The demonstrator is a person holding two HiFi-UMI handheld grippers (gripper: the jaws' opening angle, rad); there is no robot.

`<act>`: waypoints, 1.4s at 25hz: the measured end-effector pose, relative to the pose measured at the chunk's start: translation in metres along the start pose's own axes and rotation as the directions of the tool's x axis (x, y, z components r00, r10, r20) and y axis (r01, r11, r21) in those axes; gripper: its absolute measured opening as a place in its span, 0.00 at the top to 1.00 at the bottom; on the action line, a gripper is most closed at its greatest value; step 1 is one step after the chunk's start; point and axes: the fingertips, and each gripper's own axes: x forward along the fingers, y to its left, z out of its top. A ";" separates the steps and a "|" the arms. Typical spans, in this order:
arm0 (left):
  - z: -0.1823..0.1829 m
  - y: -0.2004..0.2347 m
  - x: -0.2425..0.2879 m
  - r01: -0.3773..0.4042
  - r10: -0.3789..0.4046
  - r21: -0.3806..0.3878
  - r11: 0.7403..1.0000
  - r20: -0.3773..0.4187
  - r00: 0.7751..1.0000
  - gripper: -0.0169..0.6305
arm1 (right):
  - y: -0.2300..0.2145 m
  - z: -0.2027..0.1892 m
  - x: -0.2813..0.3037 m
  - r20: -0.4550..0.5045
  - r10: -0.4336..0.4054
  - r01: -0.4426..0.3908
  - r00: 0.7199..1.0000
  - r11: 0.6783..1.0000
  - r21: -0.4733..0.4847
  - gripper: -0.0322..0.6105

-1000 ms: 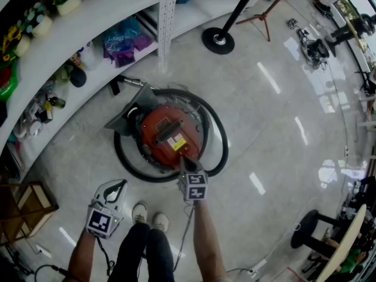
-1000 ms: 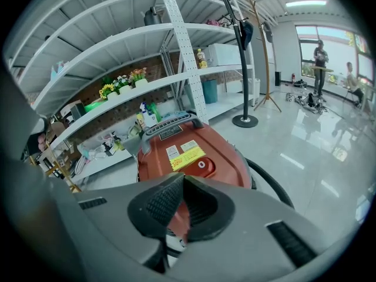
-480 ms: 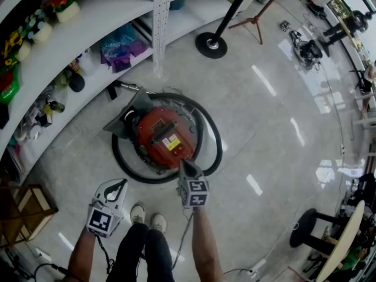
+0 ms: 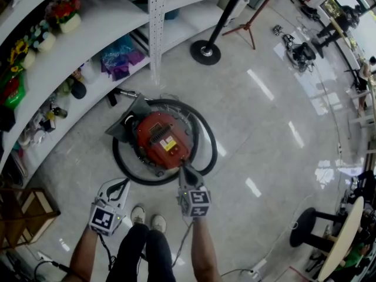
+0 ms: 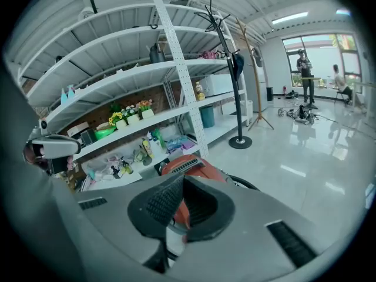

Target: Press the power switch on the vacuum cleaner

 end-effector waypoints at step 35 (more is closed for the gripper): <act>0.105 -0.046 -0.073 0.010 -0.018 0.073 0.997 0.110 0.994 0.96 | 0.070 0.075 -0.161 0.178 0.007 -0.009 0.984 1.000 0.010 0.93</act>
